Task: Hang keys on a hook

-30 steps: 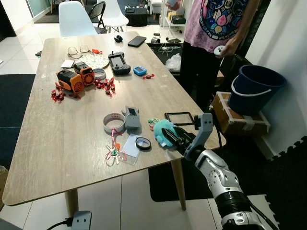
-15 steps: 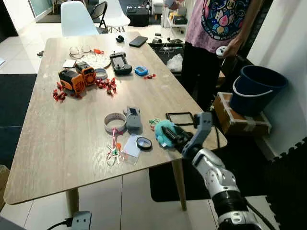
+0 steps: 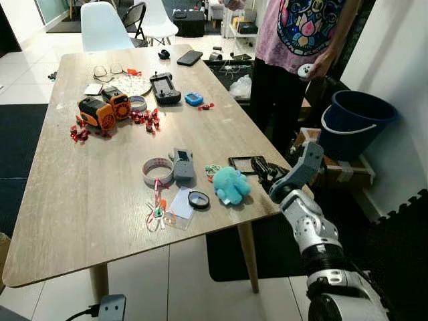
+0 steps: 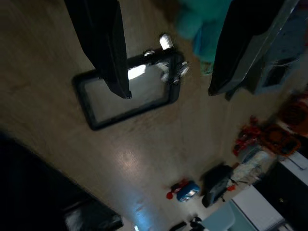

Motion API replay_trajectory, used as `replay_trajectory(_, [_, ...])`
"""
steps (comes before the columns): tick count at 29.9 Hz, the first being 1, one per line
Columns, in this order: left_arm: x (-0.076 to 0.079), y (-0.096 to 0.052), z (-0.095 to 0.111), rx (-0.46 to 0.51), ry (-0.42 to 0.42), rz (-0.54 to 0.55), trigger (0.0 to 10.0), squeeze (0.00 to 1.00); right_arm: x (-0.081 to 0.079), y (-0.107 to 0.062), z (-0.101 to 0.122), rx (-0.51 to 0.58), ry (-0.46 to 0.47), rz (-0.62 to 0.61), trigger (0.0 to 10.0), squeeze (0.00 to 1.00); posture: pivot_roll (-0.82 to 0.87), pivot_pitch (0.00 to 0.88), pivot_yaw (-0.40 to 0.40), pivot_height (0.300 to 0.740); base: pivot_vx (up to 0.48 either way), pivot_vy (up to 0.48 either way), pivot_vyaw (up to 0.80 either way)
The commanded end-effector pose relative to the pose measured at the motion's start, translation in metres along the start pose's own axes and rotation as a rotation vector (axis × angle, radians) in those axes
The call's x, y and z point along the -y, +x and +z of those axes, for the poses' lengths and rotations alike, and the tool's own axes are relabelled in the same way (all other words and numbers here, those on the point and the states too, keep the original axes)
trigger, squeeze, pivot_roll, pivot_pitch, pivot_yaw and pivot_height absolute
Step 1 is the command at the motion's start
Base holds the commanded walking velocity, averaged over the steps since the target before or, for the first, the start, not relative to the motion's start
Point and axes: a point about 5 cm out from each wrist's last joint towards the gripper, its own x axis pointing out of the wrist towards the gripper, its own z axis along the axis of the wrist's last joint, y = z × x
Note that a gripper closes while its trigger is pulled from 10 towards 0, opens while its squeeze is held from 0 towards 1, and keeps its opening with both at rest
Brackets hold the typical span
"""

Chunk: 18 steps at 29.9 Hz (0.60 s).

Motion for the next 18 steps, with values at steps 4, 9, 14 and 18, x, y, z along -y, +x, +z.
replay_trajectory(4, [-0.006,-0.003,-0.006,-0.027,-0.004,0.016,10.0,0.0,-0.004,0.002,0.007,0.051,-0.27,0.018,10.0,0.0,0.07,0.094,-0.039,0.74,0.0,0.0,0.0])
replay_trajectory(9, [-0.006,-0.003,-0.006,-0.029,-0.002,0.017,10.0,0.0,-0.014,0.002,0.01,0.113,-0.507,0.079,10.0,0.0,0.07,0.094,-0.039,0.74,0.0,0.0,0.0])
replay_trajectory(14, [-0.006,-0.003,-0.006,-0.033,0.003,0.016,10.0,0.0,-0.022,0.004,0.012,0.154,-0.62,0.109,10.0,0.0,0.06,0.091,-0.036,0.74,0.0,0.0,0.0])
replay_trajectory(18, [-0.006,-0.003,-0.006,-0.034,0.005,0.016,10.0,0.0,-0.03,0.005,0.008,0.17,-0.641,0.161,10.0,0.0,0.06,0.087,-0.037,0.74,0.0,0.0,0.0])
